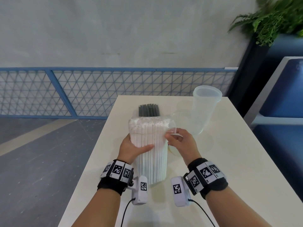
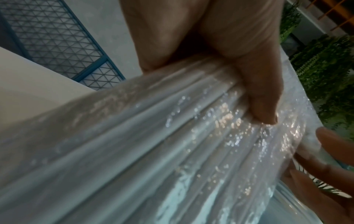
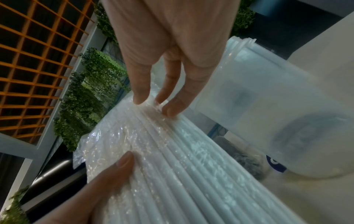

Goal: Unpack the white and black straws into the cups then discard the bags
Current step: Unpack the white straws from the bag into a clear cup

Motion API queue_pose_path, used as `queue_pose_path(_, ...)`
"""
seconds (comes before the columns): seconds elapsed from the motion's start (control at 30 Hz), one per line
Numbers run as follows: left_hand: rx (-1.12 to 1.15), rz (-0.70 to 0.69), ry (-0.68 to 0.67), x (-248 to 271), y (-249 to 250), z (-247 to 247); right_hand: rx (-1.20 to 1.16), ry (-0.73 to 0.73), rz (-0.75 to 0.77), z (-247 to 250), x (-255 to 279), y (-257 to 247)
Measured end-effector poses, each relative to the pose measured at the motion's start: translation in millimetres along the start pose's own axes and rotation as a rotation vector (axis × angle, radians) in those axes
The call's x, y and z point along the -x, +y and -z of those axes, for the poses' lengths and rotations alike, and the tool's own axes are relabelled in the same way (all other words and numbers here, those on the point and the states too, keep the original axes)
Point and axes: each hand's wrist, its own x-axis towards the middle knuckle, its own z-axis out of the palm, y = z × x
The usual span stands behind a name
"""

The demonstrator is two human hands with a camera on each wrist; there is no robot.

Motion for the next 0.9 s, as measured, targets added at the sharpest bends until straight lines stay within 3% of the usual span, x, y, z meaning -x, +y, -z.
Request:
queue_pose_path(0.47, -0.012, -0.011, 0.071, -2, 1, -2, -0.176, -0.132, -0.103, -5, 6, -1)
queue_pose_path(0.7, -0.037, -0.033, 0.073, -2, 6, -2, -0.212, -0.014, -0.113, -10, 8, -2)
queue_pose_path(0.9, -0.013, -0.055, 0.087, -1, 6, -2, -0.16, -0.045, -0.096, -14, 3, 0)
